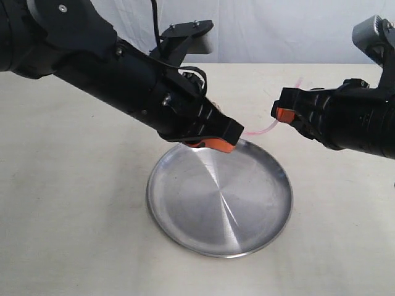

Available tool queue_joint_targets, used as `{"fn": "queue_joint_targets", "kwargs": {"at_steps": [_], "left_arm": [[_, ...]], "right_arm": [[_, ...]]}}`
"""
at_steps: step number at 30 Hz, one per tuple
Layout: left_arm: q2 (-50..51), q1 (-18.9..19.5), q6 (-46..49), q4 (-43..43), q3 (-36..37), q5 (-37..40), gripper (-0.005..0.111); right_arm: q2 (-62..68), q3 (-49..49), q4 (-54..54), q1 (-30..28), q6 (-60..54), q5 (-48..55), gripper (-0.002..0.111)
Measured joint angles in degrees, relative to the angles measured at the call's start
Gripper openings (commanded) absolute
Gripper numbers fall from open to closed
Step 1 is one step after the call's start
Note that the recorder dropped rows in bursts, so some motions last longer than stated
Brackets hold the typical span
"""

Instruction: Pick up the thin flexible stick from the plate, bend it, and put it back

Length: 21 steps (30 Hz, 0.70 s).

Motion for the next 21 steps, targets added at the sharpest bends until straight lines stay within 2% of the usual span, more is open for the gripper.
{"fn": "queue_joint_targets", "kwargs": {"at_steps": [21], "left_arm": [[-0.12,0.0,1.08,-2.67,0.0,-5.0,0.0]], "right_arm": [[0.0,0.11,-1.86,-0.13,0.0,2.16,-0.001]]}}
